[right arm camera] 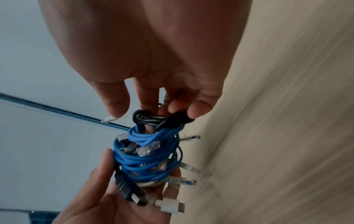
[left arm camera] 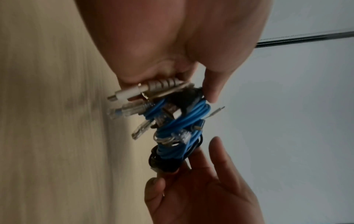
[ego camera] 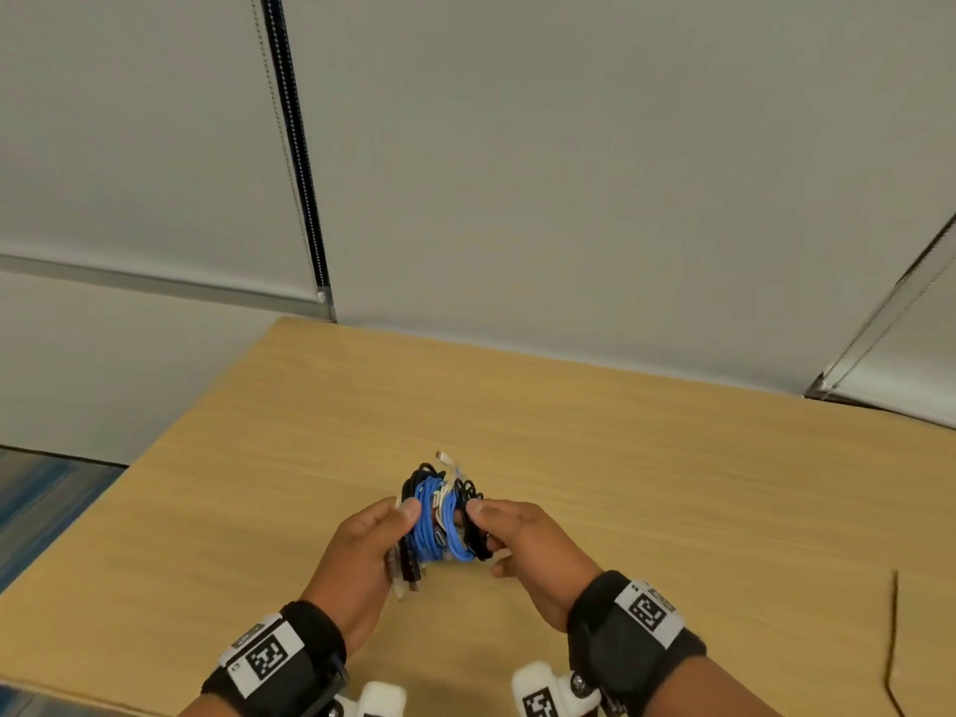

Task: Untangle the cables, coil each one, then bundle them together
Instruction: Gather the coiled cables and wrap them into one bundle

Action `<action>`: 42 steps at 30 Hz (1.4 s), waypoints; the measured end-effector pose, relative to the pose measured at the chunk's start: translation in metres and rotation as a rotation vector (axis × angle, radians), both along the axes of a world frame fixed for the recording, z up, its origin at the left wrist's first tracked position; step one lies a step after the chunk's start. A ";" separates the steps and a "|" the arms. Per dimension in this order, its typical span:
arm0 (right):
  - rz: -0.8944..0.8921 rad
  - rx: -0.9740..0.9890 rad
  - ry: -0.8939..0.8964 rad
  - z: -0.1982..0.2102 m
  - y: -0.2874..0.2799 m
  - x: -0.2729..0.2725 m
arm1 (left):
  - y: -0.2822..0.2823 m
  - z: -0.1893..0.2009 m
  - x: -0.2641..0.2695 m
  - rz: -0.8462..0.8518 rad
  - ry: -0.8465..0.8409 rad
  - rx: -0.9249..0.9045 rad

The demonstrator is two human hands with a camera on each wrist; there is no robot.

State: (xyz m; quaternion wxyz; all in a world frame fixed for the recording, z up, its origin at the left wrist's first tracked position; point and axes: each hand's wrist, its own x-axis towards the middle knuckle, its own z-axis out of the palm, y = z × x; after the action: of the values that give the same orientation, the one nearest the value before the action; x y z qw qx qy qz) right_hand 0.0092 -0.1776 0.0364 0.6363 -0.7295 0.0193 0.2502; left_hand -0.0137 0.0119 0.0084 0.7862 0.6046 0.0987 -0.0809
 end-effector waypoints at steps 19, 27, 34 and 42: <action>-0.373 0.256 -0.033 -0.019 -0.053 -0.015 | -0.063 -0.010 0.035 -0.011 -0.195 0.318; -0.347 0.154 -0.152 -0.020 -0.038 -0.011 | -0.052 0.000 0.049 -0.340 -0.031 0.117; -0.526 0.228 -0.094 -0.026 -0.037 -0.004 | -0.058 0.003 0.056 -0.354 0.030 0.142; -0.530 0.232 -0.097 -0.011 -0.111 -0.013 | -0.136 0.013 0.049 -0.526 0.013 0.151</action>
State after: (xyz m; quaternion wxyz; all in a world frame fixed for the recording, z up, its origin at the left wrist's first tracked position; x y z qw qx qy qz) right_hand -0.0037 -0.2889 0.0256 0.7588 -0.6324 0.1503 0.0407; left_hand 0.0351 -0.1239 0.0213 0.6901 0.6660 -0.0506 -0.2786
